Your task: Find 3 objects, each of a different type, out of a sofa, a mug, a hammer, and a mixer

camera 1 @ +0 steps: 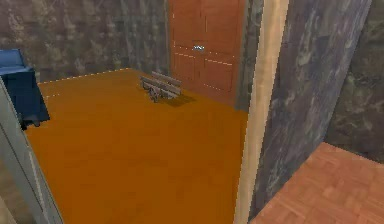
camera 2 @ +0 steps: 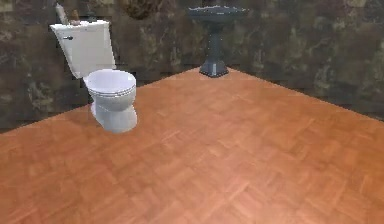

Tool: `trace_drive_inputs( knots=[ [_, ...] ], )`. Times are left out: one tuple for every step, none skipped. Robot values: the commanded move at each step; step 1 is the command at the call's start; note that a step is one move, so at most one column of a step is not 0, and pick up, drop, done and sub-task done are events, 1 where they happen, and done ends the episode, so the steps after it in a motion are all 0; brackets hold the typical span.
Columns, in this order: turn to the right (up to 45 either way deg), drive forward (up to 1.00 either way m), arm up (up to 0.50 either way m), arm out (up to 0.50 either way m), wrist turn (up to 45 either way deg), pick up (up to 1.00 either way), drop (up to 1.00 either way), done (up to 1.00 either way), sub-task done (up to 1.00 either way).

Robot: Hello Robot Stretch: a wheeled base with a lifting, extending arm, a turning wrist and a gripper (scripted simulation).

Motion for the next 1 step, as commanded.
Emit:
trace_drive_inputs(
  knots=[
    [15.0, 0.0, 0.0, 0.0, 0.0, 0.0, 0.0, 0.0, 0.0]
  ],
)
